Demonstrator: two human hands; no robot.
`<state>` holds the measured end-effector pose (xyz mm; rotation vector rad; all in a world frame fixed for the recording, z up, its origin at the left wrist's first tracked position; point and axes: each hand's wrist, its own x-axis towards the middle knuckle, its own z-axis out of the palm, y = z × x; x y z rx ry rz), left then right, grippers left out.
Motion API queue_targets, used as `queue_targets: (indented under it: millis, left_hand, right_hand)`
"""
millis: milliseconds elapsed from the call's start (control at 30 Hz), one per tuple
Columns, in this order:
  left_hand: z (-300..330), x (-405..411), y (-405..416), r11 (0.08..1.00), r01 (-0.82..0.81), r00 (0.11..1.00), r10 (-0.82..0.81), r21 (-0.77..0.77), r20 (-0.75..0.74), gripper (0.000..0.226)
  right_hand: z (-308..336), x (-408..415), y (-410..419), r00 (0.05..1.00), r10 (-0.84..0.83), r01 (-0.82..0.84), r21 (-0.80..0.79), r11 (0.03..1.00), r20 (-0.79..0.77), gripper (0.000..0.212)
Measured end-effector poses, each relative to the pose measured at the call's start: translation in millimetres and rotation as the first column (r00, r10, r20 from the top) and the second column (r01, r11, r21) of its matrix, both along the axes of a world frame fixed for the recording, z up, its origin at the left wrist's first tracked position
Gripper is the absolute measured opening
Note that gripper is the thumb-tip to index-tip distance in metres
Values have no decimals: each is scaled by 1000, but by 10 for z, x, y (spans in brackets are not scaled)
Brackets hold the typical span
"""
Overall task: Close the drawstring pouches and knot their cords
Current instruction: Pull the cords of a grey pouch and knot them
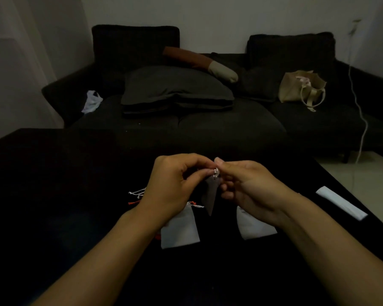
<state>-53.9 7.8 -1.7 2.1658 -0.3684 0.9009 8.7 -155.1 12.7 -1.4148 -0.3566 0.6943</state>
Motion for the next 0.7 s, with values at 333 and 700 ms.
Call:
queue_targets:
  millis: [333, 700]
  left_hand:
    - [37, -8, 70, 943, -13, 989, -38, 334, 146, 16]
    - [-58, 14, 10, 991, -31, 996, 41, 134, -73, 14]
  right_hand:
    - [29, -29, -7, 966, -16, 33, 62, 998, -259, 12]
    - [38, -27, 30, 978, -128, 128, -16, 992, -163, 13]
